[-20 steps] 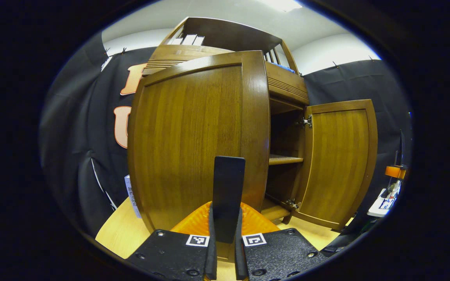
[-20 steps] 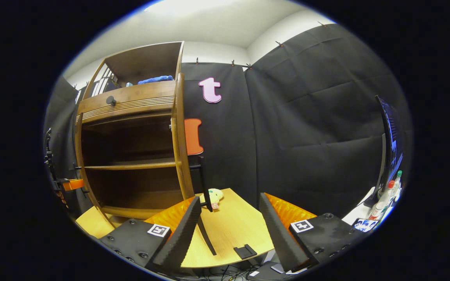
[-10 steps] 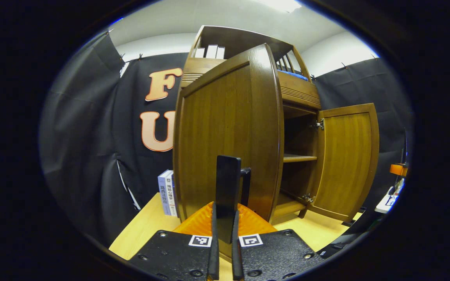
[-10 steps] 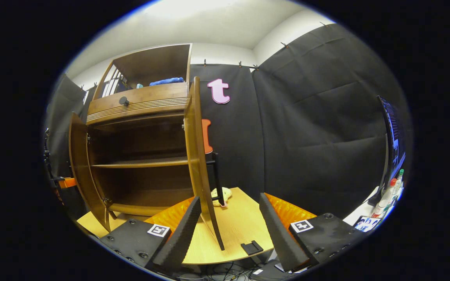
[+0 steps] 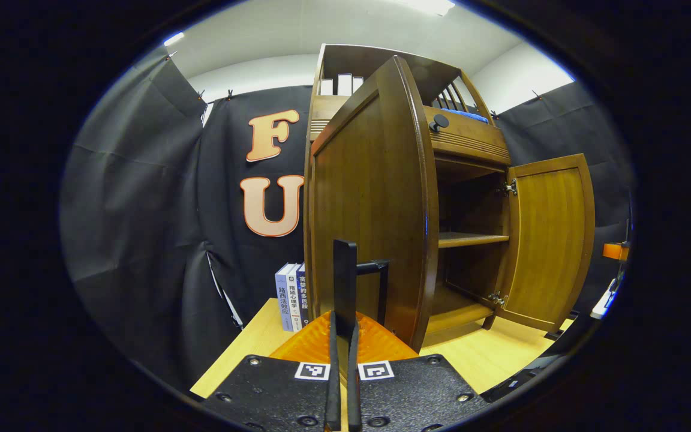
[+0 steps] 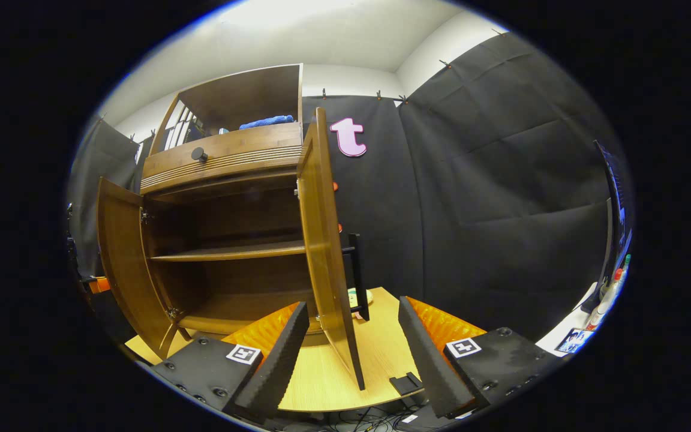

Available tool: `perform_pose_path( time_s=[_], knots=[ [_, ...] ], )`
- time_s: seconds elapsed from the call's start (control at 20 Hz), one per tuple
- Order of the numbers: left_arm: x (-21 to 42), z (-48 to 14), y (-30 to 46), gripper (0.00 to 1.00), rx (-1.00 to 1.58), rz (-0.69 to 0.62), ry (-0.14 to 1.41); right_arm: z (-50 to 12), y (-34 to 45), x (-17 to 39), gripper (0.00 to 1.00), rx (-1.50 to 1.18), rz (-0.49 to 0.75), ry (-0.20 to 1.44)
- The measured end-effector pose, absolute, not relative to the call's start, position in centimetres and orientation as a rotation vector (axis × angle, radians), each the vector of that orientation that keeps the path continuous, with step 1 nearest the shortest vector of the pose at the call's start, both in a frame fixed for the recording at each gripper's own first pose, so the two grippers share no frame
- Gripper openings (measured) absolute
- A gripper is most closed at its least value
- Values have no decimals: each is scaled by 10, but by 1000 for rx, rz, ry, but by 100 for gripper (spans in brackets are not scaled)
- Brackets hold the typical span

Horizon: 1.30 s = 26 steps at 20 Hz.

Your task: Open the right door of the double-door shoe cabinet with the right hand, and open the left door with the left hand.

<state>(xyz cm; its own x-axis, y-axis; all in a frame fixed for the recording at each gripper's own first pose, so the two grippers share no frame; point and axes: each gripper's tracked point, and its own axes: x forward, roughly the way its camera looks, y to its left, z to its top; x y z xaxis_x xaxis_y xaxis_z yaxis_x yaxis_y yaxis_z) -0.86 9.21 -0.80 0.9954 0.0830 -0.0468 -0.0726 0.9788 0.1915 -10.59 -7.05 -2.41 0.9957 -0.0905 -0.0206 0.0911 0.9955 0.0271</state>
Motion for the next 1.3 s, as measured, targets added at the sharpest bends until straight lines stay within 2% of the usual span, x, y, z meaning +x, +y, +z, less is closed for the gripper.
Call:
perform_pose_path(
  time_s=[0.1, 0.15, 0.25, 0.4, 0.45, 0.55, 0.6, 0.65, 0.75, 0.8, 0.85, 0.9, 0.95, 1.05, 1.1, 1.15, 1.25, 1.3],
  knots=[
    [-11, -4, 105, 5, 196, 108, 52, -24, -65, -100, 97, 20, -82, 20],
    [-15, -3, 113, 1, 197, 123, 50, -23, -64, -98, 100, 19, -82, 18],
    [-16, 0, 125, 0, 185, 139, 49, -22, -63, -95, 98, 24, -84, 14],
    [-19, 0, 136, 0, 162, 120, 43, -21, -59, -92, 97, 31, -85, 12],
    [-20, 1, 138, 0, 152, 106, 44, -20, -55, -90, 100, 30, -85, 11],
    [-20, -2, 139, 0, 141, 87, 49, -19, -47, -89, 100, 22, -76, 11],
    [-21, -1, 141, 0, 141, 82, 46, -18, -42, -89, 97, 15, -68, 11],
    [-23, 0, 145, 0, 140, 84, 41, -17, -38, -90, 100, 7, -64, 9],
    [-23, 2, 153, 0, 132, 87, 35, -17, -31, -91, 100, -15, -57, 7],
    [-23, 3, 155, 0, 123, 84, 34, -17, -27, -90, 97, -24, -53, 8],
    [-23, 2, 156, 0, 117, 83, 34, -16, -23, -91, 100, -30, -47, 8],
    [-24, 1, 159, 0, 117, 83, 32, -15, -20, -91, 97, -36, -43, 6],
    [-23, 2, 163, 0, 119, 88, 31, -14, -17, -90, 100, -41, -41, 4],
    [-25, 3, 176, 2, 123, 112, 33, -13, -14, -89, 100, -48, -38, 3],
    [-28, 2, 180, 2, 112, 108, 31, -14, -13, -89, 97, -47, -34, 5],
    [-29, 1, 180, 0, 79, 105, 36, -15, -11, -88, 100, -45, -29, 8],
    [-35, 0, 178, 0, 54, 104, 44, -14, -9, -88, 100, -39, -22, 11],
    [-37, -1, 179, 0, 58, 115, 50, -14, -10, -87, 97, -39, -22, 9]
  ],
)
